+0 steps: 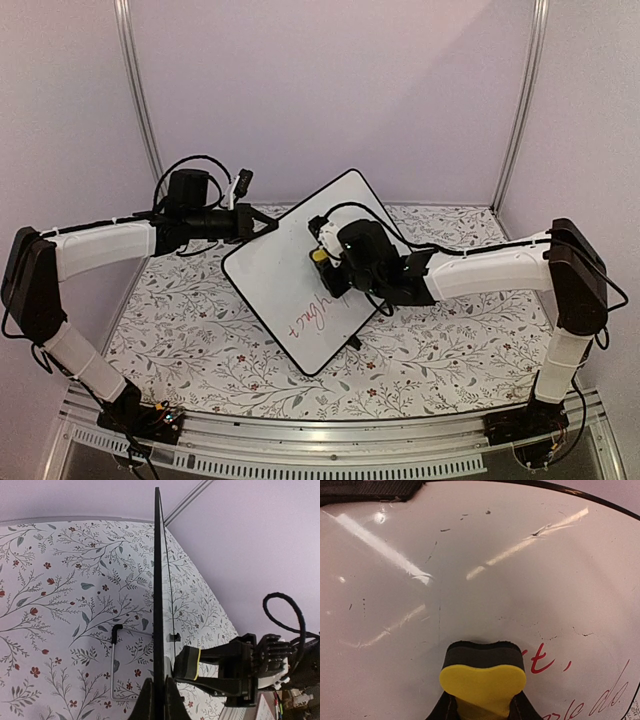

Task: Erase the whiteboard
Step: Erase the whiteboard at the center of the board.

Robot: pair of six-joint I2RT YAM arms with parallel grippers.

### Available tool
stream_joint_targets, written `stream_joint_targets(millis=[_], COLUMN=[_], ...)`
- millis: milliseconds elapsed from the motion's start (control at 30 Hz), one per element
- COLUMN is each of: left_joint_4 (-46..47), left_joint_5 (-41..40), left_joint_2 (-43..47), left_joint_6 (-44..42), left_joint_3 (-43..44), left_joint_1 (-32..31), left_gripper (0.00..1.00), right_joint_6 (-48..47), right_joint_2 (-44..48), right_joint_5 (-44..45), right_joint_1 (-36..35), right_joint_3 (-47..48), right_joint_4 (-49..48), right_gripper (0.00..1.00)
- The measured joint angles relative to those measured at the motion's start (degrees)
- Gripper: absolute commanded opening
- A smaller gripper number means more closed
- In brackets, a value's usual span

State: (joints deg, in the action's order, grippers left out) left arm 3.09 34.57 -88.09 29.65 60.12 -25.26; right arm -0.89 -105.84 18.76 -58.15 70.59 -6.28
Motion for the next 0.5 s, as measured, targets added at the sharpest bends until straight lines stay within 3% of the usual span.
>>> stream_joint_targets(millis=[500], left_joint_4=[0.09], left_joint_5=[0.31], left_joint_2=[0.00], left_joint_6=[-0.04], left_joint_3=[0.00], left_joint_1=[0.00], left_gripper=[0.00], right_joint_6=[0.02], right_joint_2=[-0.72], right_joint_5=[0.02], right_joint_1=[-3.63], right_joint_3=[1.57], right_joint_4=[2.12], right_gripper=[0.00])
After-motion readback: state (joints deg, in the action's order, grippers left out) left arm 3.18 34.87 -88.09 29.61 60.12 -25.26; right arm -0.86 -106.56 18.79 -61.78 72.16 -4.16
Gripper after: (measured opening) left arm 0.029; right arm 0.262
